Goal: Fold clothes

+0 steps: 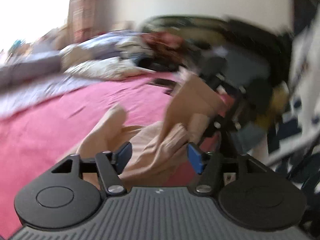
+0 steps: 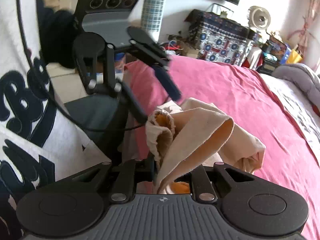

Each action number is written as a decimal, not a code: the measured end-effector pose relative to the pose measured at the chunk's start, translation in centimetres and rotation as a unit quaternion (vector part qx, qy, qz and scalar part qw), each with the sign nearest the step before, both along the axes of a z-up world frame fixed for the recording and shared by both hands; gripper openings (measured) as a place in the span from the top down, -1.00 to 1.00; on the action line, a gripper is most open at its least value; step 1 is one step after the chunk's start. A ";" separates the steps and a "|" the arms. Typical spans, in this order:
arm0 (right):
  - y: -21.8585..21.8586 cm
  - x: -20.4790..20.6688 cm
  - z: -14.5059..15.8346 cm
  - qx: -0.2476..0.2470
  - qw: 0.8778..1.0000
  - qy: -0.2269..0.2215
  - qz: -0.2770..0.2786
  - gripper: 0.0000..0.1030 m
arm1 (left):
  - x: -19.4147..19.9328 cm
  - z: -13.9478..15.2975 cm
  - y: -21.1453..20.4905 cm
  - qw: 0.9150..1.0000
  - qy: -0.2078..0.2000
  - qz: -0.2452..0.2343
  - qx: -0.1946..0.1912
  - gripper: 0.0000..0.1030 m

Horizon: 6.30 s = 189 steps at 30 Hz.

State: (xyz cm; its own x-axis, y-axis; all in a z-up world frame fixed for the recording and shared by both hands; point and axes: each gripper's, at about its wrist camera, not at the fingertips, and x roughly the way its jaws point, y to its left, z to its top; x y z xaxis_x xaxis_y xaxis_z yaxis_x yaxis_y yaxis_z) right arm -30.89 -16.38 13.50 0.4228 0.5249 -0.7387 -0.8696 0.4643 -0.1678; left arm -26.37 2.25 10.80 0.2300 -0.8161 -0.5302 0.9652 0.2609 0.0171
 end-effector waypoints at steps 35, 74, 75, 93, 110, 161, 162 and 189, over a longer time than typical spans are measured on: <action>3.0 4.3 -2.3 -0.130 0.987 -0.091 0.010 0.63 | 0.7 1.0 -1.8 0.999 -0.030 0.034 0.000 0.75; -1.5 0.8 -11.9 -0.171 0.979 -0.112 0.021 -0.06 | -1.0 -5.6 -4.8 0.992 -0.038 0.058 0.104 0.41; -1.9 0.7 -12.2 -0.171 0.979 -0.113 0.022 -0.06 | -1.1 -5.7 -4.7 0.992 -0.035 0.061 0.103 0.35; -1.5 -2.6 -10.7 -0.161 0.964 -0.209 0.024 0.70 | -1.8 -3.6 -4.0 0.996 -0.050 0.071 0.032 0.32; -2.3 2.8 -6.1 -0.088 0.992 -0.084 -0.038 0.71 | -1.8 -5.5 -6.1 0.976 -0.203 0.019 0.076 -0.09; -9.1 24.5 -6.0 0.113 0.967 -0.036 -0.227 -0.55 | 13.6 -2.8 -0.6 0.962 -0.002 0.271 -0.037 0.05; -8.7 23.8 -6.8 0.112 0.968 -0.026 -0.225 -0.52 | 13.2 -3.2 -1.6 0.965 0.001 0.260 -0.039 0.01; -9.2 26.0 -7.2 0.093 0.900 0.014 -0.426 0.15 | 16.0 -7.5 -8.1 0.944 -0.059 0.323 0.045 -0.20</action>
